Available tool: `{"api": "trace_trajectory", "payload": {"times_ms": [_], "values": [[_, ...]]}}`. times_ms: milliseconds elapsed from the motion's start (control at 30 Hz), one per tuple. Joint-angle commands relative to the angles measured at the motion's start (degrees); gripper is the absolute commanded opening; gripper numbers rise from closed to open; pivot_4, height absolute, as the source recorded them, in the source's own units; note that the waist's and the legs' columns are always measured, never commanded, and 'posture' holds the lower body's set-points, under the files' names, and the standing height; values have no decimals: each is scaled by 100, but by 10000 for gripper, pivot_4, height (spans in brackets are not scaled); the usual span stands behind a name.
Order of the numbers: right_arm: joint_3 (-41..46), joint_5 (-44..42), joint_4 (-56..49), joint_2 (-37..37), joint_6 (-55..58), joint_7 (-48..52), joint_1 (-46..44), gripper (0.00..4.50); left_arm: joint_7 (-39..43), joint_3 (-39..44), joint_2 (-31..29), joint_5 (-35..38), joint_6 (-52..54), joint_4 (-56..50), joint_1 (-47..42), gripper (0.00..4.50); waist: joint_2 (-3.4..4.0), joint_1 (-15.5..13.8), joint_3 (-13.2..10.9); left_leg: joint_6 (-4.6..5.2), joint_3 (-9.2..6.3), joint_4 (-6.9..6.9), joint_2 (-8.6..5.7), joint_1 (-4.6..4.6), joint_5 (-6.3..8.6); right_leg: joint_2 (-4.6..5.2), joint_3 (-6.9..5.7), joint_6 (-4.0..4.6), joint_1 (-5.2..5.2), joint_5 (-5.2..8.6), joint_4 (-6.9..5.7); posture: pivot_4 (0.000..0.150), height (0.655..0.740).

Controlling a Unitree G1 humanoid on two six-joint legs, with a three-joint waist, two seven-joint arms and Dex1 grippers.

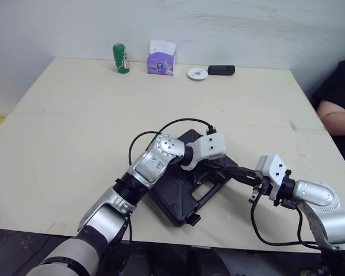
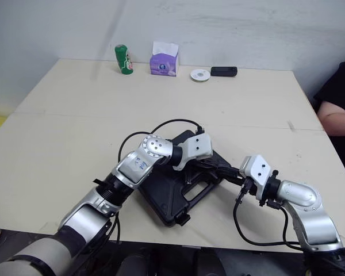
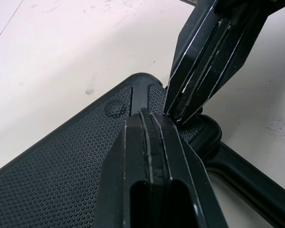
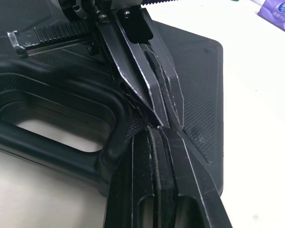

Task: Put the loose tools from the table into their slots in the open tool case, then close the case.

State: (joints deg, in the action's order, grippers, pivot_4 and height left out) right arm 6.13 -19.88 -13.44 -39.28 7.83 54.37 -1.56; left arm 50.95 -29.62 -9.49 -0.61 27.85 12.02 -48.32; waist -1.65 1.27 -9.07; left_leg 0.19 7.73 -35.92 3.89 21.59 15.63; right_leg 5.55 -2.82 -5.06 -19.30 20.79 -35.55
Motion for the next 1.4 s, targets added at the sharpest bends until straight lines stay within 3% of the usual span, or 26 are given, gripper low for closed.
{"api": "trace_trajectory", "payload": {"times_ms": [33, 300, 400, 1033, 1200, 1300, 1400], "values": [[362, -155, -191, -196, 28, 32, 162, 0, 62, -557, -263, -448, 529, 622, 506, 376, 0, -1, 0, 0, 0, 0, 0, 0, 0, 0, 0, 0, 0, 0, 1, 1500, 7400], [550, -232, -206, -384, 103, 131, 681, 0, 54, -548, -230, -410, 512, 585, 538, 376, -3, 2, 2, -4, -2, 5, 0, 0, 2, 1, 0, 13, 1, 7, 7, 1500, 7400], [477, -134, -60, -307, -27, 49, 715, 0, 58, -554, -225, -410, 518, 576, 543, 376, -4, 4, 3, -3, -1, 11, 0, 0, 2, 2, 0, 75, 2, 41, 11, 1500, 7400], [-36, -43, 268, 57, -215, 125, 68, 0, 68, -543, -338, -416, 473, 514, 632, 376, -14, 49, 8, -6, -1, 29, -1, -13, 1, 1, 5, 73, 2, 40, 13, 1500, 7400], [165, -58, 232, -290, -177, 356, 152, 0, 256, 3, -503, 60, 397, -602, 575, 376, 14, 48, -10, -10, -1, 41, -3, -11, -1, -2, 9, 66, -8, 36, 12, 1500, 7400], [431, -209, 237, -482, -156, 469, 241, 0, 435, 403, -656, 410, 9, -1259, 620, 376, 44, 4, -38, 8, 0, 57, -7, 9, -24, -3, 5, 14, -34, 10, 13, 1500, 7400], [646, -316, 184, -590, -188, 563, 409, 0, 806, 1119, -806, 1237, -393, -2094, 823, 376, 58, -30, -59, -30, -1, 62, -11, 83, -55, -10, 0, 9, -110, 10, 8, 1500, 7400]]}}
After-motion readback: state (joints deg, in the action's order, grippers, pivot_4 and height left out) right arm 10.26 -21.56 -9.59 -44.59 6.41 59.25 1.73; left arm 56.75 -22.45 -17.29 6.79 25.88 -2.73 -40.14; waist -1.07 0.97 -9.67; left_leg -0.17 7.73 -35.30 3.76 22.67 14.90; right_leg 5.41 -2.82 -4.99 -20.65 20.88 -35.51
